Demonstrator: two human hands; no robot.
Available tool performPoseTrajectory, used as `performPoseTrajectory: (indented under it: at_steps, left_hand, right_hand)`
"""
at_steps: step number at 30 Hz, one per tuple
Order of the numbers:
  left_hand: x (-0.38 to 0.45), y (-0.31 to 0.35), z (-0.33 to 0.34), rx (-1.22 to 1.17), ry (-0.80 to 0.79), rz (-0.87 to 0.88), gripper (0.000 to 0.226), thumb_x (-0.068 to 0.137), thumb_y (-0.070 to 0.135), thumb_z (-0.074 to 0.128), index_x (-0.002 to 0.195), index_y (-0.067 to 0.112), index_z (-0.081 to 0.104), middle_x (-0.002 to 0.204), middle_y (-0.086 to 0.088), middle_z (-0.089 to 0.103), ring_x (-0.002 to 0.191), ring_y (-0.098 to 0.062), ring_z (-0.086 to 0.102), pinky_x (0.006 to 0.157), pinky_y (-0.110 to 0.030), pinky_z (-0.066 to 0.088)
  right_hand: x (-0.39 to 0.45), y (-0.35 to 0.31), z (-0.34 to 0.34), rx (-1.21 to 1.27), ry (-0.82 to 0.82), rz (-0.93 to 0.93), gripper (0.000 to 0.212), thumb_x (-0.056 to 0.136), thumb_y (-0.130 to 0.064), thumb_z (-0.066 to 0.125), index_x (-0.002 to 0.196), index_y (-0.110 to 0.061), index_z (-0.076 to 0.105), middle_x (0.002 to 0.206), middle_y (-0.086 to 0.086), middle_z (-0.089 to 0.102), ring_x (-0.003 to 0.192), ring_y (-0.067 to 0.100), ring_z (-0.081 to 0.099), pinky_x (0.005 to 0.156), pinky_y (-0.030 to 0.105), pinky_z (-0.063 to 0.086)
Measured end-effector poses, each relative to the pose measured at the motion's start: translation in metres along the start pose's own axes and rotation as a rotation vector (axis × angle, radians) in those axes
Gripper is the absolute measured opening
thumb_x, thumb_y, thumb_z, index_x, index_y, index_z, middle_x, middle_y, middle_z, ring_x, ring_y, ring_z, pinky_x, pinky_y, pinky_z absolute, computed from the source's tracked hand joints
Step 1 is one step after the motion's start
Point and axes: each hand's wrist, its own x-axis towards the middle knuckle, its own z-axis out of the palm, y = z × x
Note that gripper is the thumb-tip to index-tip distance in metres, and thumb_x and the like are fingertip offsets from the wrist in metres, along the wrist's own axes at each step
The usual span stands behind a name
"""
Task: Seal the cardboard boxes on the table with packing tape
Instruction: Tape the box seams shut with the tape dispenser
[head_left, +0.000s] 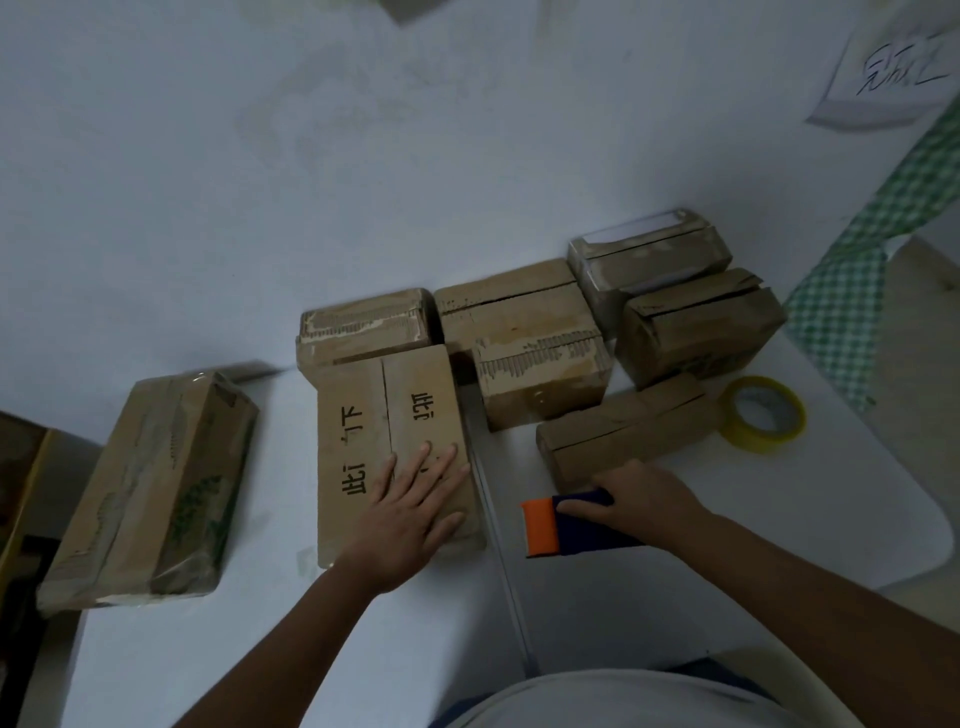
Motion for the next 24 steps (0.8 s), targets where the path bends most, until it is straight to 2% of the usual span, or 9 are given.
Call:
performPoseTrajectory:
  at_steps: [2, 4, 6, 8, 13, 16, 18, 24]
  left_hand:
    - [0.003, 0.002, -0.004, 0.018, 0.038, 0.005, 0.058, 0.104, 0.054, 0.015, 0.156, 0.03, 0.017, 0.164, 0.005, 0.012, 0.153, -0.023, 0.005, 0.12, -0.048, 0.004]
    - [0.011, 0.007, -0.01, -0.002, 0.092, 0.055, 0.054, 0.104, 0.049, 0.025, 0.151, 0.024, 0.036, 0.162, 0.002, 0.024, 0.152, -0.023, 0.013, 0.12, -0.047, 0.008]
    - [0.019, 0.013, -0.01, -0.139, 0.095, 0.108, 0.046, 0.104, 0.047, 0.031, 0.138, 0.024, 0.054, 0.158, 0.003, 0.032, 0.151, -0.017, 0.014, 0.122, -0.047, 0.012]
    - [0.021, 0.019, -0.005, -0.311, 0.079, 0.083, 0.039, 0.102, 0.046, 0.036, 0.125, 0.028, 0.062, 0.155, 0.006, 0.039, 0.15, -0.012, 0.014, 0.122, -0.047, 0.015]
    - [0.02, 0.022, 0.006, -0.37, 0.15, 0.028, 0.036, 0.099, 0.049, 0.037, 0.116, 0.034, 0.066, 0.148, 0.012, 0.047, 0.149, -0.008, 0.017, 0.121, -0.045, 0.013]
    - [0.024, 0.025, 0.004, -0.349, 0.13, 0.01, 0.04, 0.098, 0.052, 0.034, 0.116, 0.035, 0.065, 0.148, 0.013, 0.046, 0.148, -0.007, 0.014, 0.121, -0.045, 0.011]
    - [0.025, 0.027, 0.002, -0.336, 0.103, 0.009, 0.043, 0.098, 0.054, 0.031, 0.117, 0.035, 0.065, 0.149, 0.013, 0.044, 0.148, -0.007, 0.013, 0.122, -0.043, 0.008]
    - [0.025, 0.028, 0.0, -0.326, 0.095, 0.021, 0.041, 0.099, 0.051, 0.034, 0.118, 0.032, 0.065, 0.15, 0.012, 0.044, 0.148, -0.008, 0.013, 0.122, -0.041, 0.006]
  right_hand:
    - [0.002, -0.004, -0.001, 0.01, -0.032, 0.019, 0.091, 0.058, -0.097, 0.013, 0.068, -0.019, 0.059, 0.059, -0.005, 0.053, 0.051, 0.008, 0.048, 0.049, 0.025, 0.036]
    - [0.005, -0.009, -0.006, 0.034, -0.069, 0.035, 0.089, 0.059, -0.096, 0.019, 0.067, -0.017, 0.059, 0.06, -0.003, 0.054, 0.052, 0.01, 0.048, 0.051, 0.027, 0.038]
    - [0.007, -0.01, -0.012, 0.023, -0.115, 0.019, 0.077, 0.065, -0.093, 0.028, 0.065, -0.02, 0.053, 0.061, -0.004, 0.053, 0.053, 0.009, 0.048, 0.051, 0.026, 0.037]
    - [0.007, -0.009, -0.016, -0.012, -0.153, 0.009, 0.065, 0.076, -0.085, 0.038, 0.069, -0.022, 0.053, 0.064, -0.004, 0.053, 0.056, 0.009, 0.05, 0.051, 0.025, 0.038]
    - [0.009, -0.013, -0.02, -0.099, -0.148, 0.075, 0.065, 0.077, -0.082, 0.043, 0.073, -0.018, 0.056, 0.067, -0.003, 0.054, 0.059, 0.011, 0.053, 0.055, 0.029, 0.045]
    - [0.012, -0.025, -0.012, -0.122, -0.14, 0.11, 0.064, 0.079, -0.081, 0.041, 0.064, -0.019, 0.048, 0.064, -0.002, 0.05, 0.056, 0.011, 0.047, 0.051, 0.027, 0.038]
    - [0.014, -0.03, -0.009, -0.098, -0.136, 0.136, 0.063, 0.081, -0.08, 0.041, 0.062, -0.02, 0.043, 0.063, -0.002, 0.047, 0.056, 0.012, 0.045, 0.053, 0.027, 0.037]
    - [0.015, -0.036, -0.009, -0.072, -0.122, 0.182, 0.062, 0.081, -0.079, 0.041, 0.062, -0.021, 0.039, 0.062, -0.002, 0.044, 0.055, 0.012, 0.041, 0.051, 0.028, 0.033]
